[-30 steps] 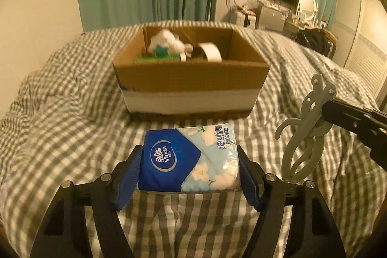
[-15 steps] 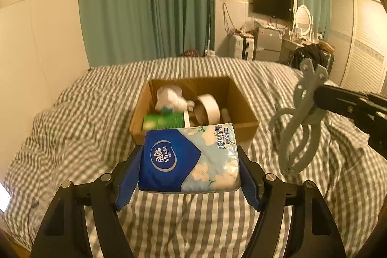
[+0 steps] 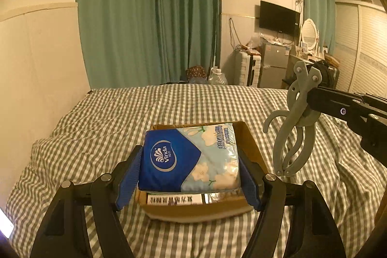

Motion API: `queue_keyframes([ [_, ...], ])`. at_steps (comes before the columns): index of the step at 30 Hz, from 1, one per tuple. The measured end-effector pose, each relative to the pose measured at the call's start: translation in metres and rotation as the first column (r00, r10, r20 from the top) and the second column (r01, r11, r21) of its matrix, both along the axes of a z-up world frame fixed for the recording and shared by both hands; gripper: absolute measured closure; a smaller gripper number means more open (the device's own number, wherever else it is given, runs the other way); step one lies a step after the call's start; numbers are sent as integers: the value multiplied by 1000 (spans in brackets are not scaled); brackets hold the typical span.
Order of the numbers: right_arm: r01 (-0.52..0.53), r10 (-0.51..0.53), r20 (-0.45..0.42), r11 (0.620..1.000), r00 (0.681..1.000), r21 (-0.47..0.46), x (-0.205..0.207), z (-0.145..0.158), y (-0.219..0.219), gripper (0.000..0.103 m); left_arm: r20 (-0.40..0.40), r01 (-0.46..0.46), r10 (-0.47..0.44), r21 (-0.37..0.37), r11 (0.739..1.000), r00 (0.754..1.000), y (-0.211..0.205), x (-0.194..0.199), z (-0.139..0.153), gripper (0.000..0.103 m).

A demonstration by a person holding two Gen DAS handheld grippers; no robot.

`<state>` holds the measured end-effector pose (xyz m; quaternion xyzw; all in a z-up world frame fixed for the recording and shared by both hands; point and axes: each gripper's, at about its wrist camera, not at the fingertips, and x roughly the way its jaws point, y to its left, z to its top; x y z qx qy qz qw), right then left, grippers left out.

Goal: Organize objects
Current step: 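Place the tissue pack and grey clip into the cardboard box and release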

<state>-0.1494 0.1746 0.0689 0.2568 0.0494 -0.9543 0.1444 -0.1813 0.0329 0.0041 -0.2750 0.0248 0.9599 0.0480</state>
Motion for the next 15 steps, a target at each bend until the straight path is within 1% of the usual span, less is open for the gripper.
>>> queue_keyframes([
  [4, -1, 1, 36, 1000, 999, 6, -32, -15, -2, 95, 26, 7, -7, -10, 1000, 1000, 4, -26, -13, 29],
  [9, 11, -10, 105, 1000, 994, -11, -74, -48, -1, 95, 68, 13, -13, -4, 1000, 998, 14, -52, -38, 29],
  [13, 14, -13, 139, 1000, 990, -11, -95, -71, 0, 95, 111, 31, -31, -5, 1000, 993, 22, -69, -63, 29],
  [15, 18, -16, 157, 1000, 987, -13, -103, -82, 1, 95, 129, 31, -32, 13, 999, 991, 23, -75, -72, 29],
])
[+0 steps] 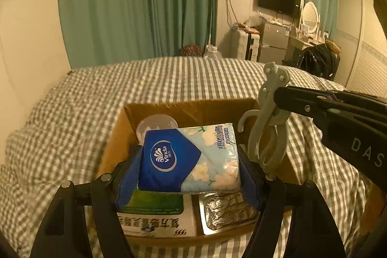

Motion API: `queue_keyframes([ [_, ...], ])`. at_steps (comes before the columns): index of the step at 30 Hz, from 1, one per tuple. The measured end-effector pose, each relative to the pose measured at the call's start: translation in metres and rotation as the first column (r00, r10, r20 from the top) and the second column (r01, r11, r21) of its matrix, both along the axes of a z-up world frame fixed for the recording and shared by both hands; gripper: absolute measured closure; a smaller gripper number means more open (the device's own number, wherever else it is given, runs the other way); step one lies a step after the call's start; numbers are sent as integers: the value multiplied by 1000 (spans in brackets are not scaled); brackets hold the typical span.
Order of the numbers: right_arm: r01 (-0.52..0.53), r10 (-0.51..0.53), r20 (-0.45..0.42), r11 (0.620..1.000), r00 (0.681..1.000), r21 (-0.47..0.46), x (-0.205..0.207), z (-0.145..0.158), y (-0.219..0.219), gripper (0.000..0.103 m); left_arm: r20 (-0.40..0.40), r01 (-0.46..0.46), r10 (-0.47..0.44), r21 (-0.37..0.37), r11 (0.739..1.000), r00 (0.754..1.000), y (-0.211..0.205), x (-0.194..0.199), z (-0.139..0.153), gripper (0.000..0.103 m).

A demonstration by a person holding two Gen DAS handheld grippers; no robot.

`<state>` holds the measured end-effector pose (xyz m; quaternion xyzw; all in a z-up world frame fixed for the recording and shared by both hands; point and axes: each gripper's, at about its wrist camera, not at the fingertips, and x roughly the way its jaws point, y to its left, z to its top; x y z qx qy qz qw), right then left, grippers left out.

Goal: Organize objects
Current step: 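Place the tissue pack and grey clip into the cardboard box and release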

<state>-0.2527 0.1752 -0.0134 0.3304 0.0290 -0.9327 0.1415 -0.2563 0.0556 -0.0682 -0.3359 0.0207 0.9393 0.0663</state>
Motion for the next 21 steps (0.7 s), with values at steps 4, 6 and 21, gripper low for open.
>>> queue_keyframes([
  [4, 3, -3, 31, 1000, 1000, -1, -19, -17, -1, 95, -1, 5, -5, -13, 1000, 1000, 2, -8, -12, 29],
  [6, -6, 6, 35, 1000, 999, -3, -24, -22, -3, 95, -23, 11, -12, -38, 999, 1000, 7, -9, -15, 29],
  [21, 56, -56, -6, 995, 998, -85, -12, 0, 23, 64, -2, 18, -18, -33, 999, 1000, 14, -2, -9, 7],
])
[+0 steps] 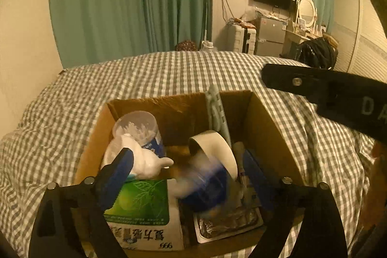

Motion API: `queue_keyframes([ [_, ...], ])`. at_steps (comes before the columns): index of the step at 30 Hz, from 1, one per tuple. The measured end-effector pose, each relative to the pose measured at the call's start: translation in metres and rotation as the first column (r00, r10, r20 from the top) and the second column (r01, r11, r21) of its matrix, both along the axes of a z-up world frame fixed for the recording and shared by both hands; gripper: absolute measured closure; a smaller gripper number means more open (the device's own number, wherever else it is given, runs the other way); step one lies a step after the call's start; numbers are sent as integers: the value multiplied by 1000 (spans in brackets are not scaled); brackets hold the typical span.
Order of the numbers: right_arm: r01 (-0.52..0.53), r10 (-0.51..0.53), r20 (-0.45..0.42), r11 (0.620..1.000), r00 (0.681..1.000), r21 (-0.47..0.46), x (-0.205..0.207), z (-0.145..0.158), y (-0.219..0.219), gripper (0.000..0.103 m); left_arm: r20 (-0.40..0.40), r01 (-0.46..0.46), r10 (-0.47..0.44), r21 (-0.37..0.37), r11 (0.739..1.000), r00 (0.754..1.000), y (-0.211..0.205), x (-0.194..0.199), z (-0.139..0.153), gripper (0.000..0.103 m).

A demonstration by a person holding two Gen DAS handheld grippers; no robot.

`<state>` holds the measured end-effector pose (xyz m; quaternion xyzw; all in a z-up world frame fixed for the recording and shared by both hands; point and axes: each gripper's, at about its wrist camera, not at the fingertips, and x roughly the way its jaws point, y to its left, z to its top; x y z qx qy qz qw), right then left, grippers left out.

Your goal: Organize objects

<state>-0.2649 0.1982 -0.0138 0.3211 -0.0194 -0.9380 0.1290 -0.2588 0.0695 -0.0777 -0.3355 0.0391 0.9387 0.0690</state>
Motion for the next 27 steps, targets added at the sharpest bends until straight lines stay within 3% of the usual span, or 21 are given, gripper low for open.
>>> queue_keyframes([
  [3, 24, -23, -26, 1000, 999, 4, 14, 18, 8, 61, -31, -18, 18, -10, 1000, 999, -1, 11, 17, 4],
  [5, 44, -44, -50, 999, 998, 4, 27, 34, 12, 52, -53, -32, 32, -2, 999, 998, -4, 21, 31, 4],
  [10, 80, -80, -116, 997, 990, 0, 63, 72, 21, 41, -120, -46, 47, 9, 999, 992, -12, 47, 69, 0],
  [16, 126, -126, -201, 992, 971, -13, 118, 111, 26, 19, -243, -73, 74, 12, 997, 967, -21, 85, 112, 0],
  [23, 193, -193, -243, 981, 950, -27, 167, 120, 32, 8, -349, -92, 87, 2, 996, 933, -27, 127, 138, 0],
  [27, 217, -214, -300, 976, 930, -25, 188, 115, 32, 0, -370, -103, 106, 29, 994, 923, -38, 148, 142, 0],
])
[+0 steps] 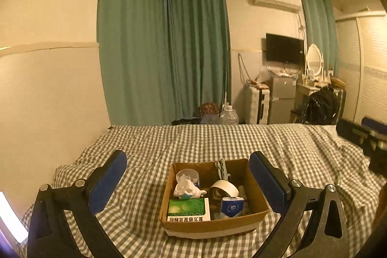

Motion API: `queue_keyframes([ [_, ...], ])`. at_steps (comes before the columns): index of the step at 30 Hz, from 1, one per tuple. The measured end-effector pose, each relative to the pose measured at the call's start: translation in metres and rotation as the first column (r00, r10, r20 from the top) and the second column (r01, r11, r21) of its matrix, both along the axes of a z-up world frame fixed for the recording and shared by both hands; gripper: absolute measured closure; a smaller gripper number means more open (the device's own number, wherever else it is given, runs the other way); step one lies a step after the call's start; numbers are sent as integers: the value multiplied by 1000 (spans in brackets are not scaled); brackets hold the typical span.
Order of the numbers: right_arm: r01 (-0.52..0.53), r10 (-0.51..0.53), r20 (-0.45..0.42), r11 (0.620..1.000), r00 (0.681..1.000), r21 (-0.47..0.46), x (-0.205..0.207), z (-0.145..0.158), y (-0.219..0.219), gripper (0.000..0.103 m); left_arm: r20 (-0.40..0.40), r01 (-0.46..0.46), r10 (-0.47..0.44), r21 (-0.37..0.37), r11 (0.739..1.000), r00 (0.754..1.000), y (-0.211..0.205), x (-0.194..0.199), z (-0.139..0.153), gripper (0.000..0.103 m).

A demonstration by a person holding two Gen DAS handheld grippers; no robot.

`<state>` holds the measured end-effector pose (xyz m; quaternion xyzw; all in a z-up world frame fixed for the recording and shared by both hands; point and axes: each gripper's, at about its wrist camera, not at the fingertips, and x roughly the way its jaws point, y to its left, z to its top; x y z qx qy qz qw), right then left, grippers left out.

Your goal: Organize objects

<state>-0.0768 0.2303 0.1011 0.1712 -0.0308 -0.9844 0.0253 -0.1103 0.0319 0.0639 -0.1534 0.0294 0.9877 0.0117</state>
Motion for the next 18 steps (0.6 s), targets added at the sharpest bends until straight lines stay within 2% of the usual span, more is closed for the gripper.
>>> queue_keyframes([
  [4, -5, 6, -22, 1000, 1000, 14, 17, -16, -1, 0, -32, -28, 28, -18, 999, 999, -4, 17, -3, 0],
  [9, 24, -23, -21, 999, 1000, 46, 27, -36, 0, 0, -22, -36, 35, -18, 999, 999, -10, 26, -11, 0],
  [13, 23, -24, 10, 995, 1000, 93, 29, -54, -6, 0, 0, -85, 85, 59, 995, 996, -27, 41, -26, 0],
  [15, -5, 3, 26, 996, 1000, 90, 33, -65, -11, 0, -8, -89, 90, 71, 993, 996, -33, 47, -37, 0],
  [18, -28, 25, 41, 995, 999, 91, 35, -75, -18, 0, 3, -97, 97, 36, 995, 995, -35, 53, -50, 0],
])
